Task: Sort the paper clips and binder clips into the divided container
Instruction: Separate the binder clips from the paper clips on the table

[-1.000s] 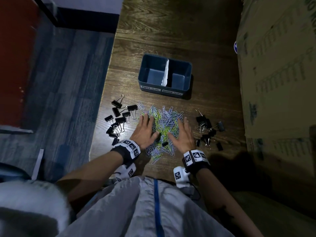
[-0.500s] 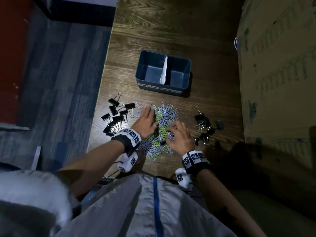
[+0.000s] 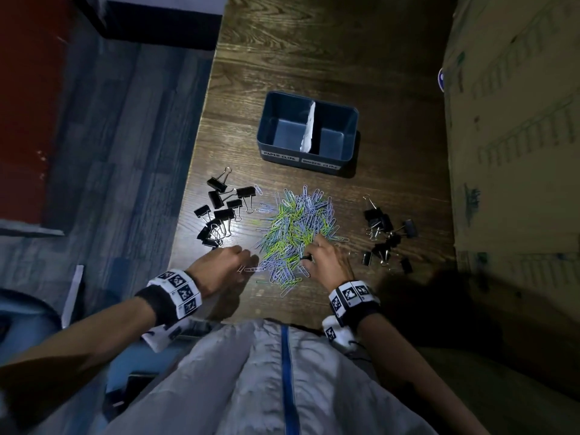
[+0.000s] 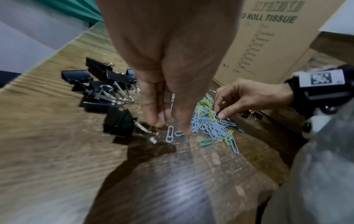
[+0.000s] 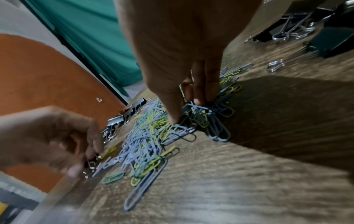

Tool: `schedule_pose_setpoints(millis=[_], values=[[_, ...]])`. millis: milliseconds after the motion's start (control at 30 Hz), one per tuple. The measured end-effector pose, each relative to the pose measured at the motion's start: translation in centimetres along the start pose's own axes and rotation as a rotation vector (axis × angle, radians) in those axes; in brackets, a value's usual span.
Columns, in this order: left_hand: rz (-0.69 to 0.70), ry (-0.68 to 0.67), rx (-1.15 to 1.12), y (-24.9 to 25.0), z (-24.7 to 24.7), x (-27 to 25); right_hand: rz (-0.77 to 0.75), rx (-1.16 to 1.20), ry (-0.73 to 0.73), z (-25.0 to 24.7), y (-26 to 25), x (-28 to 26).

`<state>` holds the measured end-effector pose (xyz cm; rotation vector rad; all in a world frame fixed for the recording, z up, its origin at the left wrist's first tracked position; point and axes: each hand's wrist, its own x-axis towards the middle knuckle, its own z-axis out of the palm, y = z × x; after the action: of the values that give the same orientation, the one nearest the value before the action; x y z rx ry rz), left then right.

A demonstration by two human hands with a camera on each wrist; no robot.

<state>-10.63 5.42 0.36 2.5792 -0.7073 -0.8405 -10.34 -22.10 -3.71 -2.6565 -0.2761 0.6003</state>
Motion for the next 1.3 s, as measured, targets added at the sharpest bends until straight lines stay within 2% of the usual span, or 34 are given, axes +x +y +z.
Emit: schedule_pose_setpoints(millis=[233,400,500,533,600,667,733,767,900,1033,1133,1200,1300], values=[[-0.014,-0.039,-0.008,2.6,0.8,1.7,0.015,-0.005,-0.043,-0.3,-0.5,-0.3],[-0.031,0.068,-0.110,3.8,1.5,4.3,-0.045,-0.070,-0.048,-0.4,-0.2,-0.6],[-0.016,0.199,-0.016,4.6,1.5,5.1,-0.051,-0.028,-0.028,-0.8,0.2,-0.8],[0.046,0.243,0.023,4.9,1.5,5.2,-0.041,-0.006,-0.012,-0.9,0.4,-0.8],[0.259,0.283,0.114,5.8,2.1,5.0,-0.042,0.025,0.013,-1.1,0.6,-0.8],[0.437,0.169,0.236,6.4,3.2,4.6,-0.113,0.029,-0.009,-1.1,0.7,-0.8],[0.509,-0.001,0.357,6.2,4.2,4.5,-0.203,-0.023,-0.074,-1.3,0.8,-0.9],[0.511,-0.038,0.401,6.0,4.5,4.5,-0.228,-0.057,-0.096,-1.3,0.8,-1.0],[0.429,0.041,0.441,5.0,3.4,4.4,-0.217,-0.099,-0.078,-0.9,1.3,-0.7],[0.313,0.015,0.443,3.9,3.3,4.4,-0.176,-0.107,-0.037,-0.6,1.3,-0.5],[0.262,0.047,0.422,3.7,3.4,3.9,-0.135,-0.086,-0.022,-0.7,1.1,-0.5],[0.204,0.131,0.395,3.8,3.0,3.0,-0.107,-0.068,-0.009,-0.7,0.9,-0.6],[0.007,0.262,0.369,3.1,1.7,1.4,-0.066,-0.021,0.037,-0.9,0.3,-0.9]])
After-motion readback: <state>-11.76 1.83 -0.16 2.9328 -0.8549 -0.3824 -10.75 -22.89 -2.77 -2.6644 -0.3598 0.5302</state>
